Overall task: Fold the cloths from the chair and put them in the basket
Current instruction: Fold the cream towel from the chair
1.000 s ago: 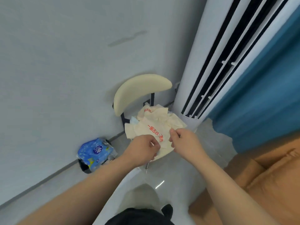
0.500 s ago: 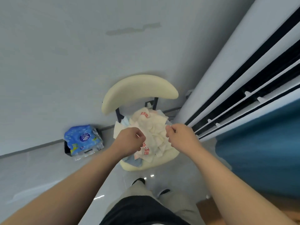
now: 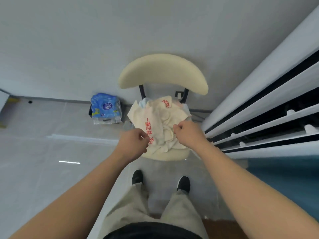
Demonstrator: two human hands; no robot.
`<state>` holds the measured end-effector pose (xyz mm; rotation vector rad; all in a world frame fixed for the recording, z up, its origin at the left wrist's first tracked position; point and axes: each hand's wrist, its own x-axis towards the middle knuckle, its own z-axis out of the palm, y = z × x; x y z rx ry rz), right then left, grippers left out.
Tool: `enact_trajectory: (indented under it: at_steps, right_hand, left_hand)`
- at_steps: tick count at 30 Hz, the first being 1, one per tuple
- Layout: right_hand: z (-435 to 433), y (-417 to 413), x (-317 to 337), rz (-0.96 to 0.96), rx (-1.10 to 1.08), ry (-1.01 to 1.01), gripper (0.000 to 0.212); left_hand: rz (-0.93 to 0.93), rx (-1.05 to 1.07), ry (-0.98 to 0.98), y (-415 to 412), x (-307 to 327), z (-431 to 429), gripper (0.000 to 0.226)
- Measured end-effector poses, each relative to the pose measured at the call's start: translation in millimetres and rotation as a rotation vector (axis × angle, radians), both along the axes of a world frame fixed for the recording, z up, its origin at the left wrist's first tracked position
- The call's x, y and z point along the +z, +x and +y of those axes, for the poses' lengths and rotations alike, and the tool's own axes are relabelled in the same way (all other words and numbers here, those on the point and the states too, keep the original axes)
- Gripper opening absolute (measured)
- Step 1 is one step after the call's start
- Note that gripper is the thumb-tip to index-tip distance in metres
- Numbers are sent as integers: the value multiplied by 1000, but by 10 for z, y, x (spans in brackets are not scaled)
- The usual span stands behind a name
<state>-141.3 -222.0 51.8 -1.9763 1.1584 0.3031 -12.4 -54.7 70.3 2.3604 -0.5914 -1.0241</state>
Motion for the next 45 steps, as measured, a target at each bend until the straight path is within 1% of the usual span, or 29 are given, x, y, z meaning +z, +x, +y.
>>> enact_trajectory:
  at_steps: [4, 8, 11, 14, 17, 19, 21, 25, 28, 32, 37, 39, 43, 45]
  right_hand:
    - [71, -25, -374, -33, -44, 58, 37]
    - [111, 38, -1088, -49, -83, 81, 35]
    - [117, 69, -1743, -59, -101, 56, 33]
    - [148, 59, -2292, -91, -113, 20, 27]
    - [202, -2, -2698, -130, -124, -23, 29]
    - [283, -85, -2855, -164, -131, -46, 25]
    - [407, -213, -2930, -201, -132, -50, 22]
    - [707, -539, -2916, -234, -131, -58, 25]
    - [901, -675, -2823, -257, -176, -8, 24]
    - [1009, -602, -2709, -323, -212, 26, 23]
    - [1005, -327, -2608, -284, -194, 99, 20]
    - [946, -172, -2630, -291, -253, 179, 20]
    - [837, 105, -2769, -412, -532, 391, 27]
    - [837, 181, -2785, -418, -552, 441, 26]
  left_hand:
    - [32, 12, 1, -162, -370, 104, 10]
    - [21, 4, -14, -191, -1174, 140, 9]
    - [11, 17, -63, -251, -1902, 131, 8]
    - [-54, 20, -121, -324, -2522, 114, 6]
    - [-91, 47, -184, -397, -2960, 154, 7]
    - [-127, 64, -233, -459, -3119, 234, 9]
    - [-156, 89, -297, -552, -3200, 350, 9]
    - [-218, 126, -404, -827, -3145, 636, 11]
    - [-249, 107, -404, -958, -3008, 821, 11]
    - [-305, 60, -401, -940, -2860, 906, 12]
    - [-318, 9, -369, -862, -2805, 961, 17]
    - [-335, -25, -347, -806, -2807, 959, 22]
    - [-341, -51, -311, -665, -2794, 921, 28]
    - [-355, -71, -298, -589, -2783, 883, 29]
